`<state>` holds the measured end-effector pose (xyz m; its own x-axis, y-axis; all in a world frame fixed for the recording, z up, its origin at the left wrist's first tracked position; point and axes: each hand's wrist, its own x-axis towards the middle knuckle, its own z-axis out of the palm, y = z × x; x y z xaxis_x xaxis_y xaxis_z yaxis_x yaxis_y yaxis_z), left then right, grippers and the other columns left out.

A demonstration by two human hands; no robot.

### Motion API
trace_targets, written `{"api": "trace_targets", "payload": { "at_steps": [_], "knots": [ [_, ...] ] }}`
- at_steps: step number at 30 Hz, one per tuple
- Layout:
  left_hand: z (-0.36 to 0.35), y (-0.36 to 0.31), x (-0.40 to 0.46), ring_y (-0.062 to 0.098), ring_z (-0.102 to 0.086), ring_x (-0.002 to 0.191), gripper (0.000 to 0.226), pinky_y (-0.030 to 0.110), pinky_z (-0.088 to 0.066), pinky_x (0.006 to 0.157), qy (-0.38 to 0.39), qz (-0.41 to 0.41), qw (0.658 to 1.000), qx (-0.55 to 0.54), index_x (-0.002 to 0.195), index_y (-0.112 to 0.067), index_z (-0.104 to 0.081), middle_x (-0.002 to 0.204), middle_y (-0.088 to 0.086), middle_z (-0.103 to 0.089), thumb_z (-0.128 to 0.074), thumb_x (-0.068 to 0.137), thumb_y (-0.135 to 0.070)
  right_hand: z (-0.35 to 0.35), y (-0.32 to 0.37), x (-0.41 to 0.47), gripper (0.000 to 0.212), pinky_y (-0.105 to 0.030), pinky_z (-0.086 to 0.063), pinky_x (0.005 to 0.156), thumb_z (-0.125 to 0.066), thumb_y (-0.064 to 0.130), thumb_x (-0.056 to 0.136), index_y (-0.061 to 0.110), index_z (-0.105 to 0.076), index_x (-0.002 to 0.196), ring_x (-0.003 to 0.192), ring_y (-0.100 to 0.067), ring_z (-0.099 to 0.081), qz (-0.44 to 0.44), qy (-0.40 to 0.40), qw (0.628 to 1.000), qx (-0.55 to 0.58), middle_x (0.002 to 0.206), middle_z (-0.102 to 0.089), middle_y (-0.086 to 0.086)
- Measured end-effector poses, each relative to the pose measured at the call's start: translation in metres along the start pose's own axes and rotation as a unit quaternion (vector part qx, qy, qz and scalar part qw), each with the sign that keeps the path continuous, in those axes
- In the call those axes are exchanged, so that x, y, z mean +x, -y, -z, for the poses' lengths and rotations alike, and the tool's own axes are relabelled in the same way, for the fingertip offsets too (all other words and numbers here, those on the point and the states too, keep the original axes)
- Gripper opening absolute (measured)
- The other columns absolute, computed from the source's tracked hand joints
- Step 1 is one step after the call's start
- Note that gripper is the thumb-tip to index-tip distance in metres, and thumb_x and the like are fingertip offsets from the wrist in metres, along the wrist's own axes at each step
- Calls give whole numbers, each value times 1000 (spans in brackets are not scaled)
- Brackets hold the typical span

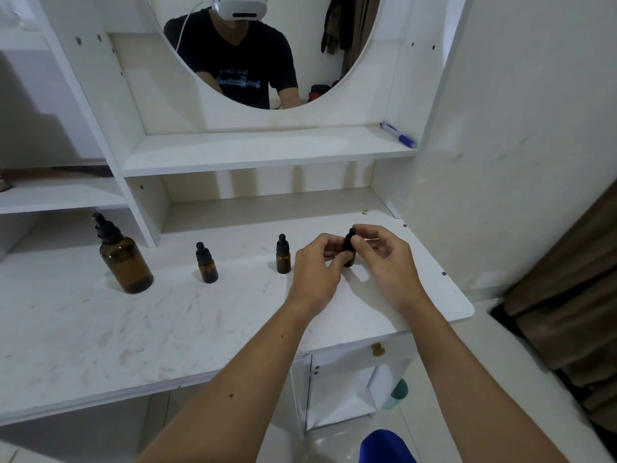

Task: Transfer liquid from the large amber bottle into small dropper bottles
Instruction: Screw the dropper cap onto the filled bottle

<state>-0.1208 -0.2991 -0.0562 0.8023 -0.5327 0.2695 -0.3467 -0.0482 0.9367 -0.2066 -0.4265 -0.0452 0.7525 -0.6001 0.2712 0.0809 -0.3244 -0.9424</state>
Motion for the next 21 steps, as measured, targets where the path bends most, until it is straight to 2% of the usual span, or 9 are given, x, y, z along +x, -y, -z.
{"api": "trace_targets", "payload": {
  "at_steps": [3, 6, 10, 13, 16, 18, 21],
  "knots": [
    [0, 1, 0, 5, -74, 95, 18, 30, -62, 92, 2, 8, 1000, -2, 113, -12, -72, 98, -6, -78, -72, 96, -9, 1, -2, 0, 18, -25, -58, 96, -70, 14, 102, 18, -78, 118, 105, -8, -75, 0, 6, 1000, -8, 111, -80, 5],
    [0, 0, 0, 6, -75, 93, 18, 31, -62, 92, 1, 7, 1000, 0, 113, -13, -72, 95, -4, -79, -71, 96, -8, 1, -1, 1, 13, -22, -57, 88, -77, 15, 96, 17, -75, 109, 97, -8, -76, -19, -2, 1000, 15, 102, -80, 4],
    [0, 0, 0, 4, -74, 95, 18, 28, -61, 93, 0, 8, 1000, -1, 114, -13, -72, 99, -6, -78, -71, 96, -9, 1, 1, 1, 25, -17, -55, 94, -68, 14, 103, 20, -75, 127, 104, -7, -73, 11, 15, 1000, -11, 118, -76, 6],
    [0, 0, 0, 4, -74, 95, 18, 27, -61, 91, -1, 8, 1000, 1, 114, -12, -72, 99, -6, -78, -72, 96, -8, 1, -1, 1, 21, -24, -56, 96, -68, 11, 103, 16, -77, 121, 103, -10, -74, 15, 27, 999, -23, 114, -76, 2],
    [-1, 1, 1, 5, -74, 94, 19, 26, -61, 91, 0, 9, 1000, 7, 115, -12, -71, 99, -3, -78, -70, 97, -7, 0, -1, 2, 15, -31, -59, 96, -74, 16, 99, 19, -76, 113, 96, -9, -76, -11, 11, 1000, -27, 102, -80, -1],
    [-1, 0, 1, 4, -74, 94, 19, 26, -61, 91, -2, 9, 1000, 11, 115, -11, -71, 99, -3, -78, -70, 97, -8, 0, -2, 2, 16, -32, -59, 97, -75, 17, 98, 21, -75, 113, 98, -10, -76, -11, 13, 1000, -26, 103, -80, 0],
    [-1, 1, 1, 2, -74, 93, 18, 25, -61, 90, -7, 9, 1000, 12, 113, -12, -71, 99, -4, -77, -72, 96, -8, -2, -2, 2, 25, -23, -56, 97, -70, 12, 101, 21, -76, 124, 99, -12, -72, 22, 30, 998, -43, 114, -73, 3]
  ]
}}
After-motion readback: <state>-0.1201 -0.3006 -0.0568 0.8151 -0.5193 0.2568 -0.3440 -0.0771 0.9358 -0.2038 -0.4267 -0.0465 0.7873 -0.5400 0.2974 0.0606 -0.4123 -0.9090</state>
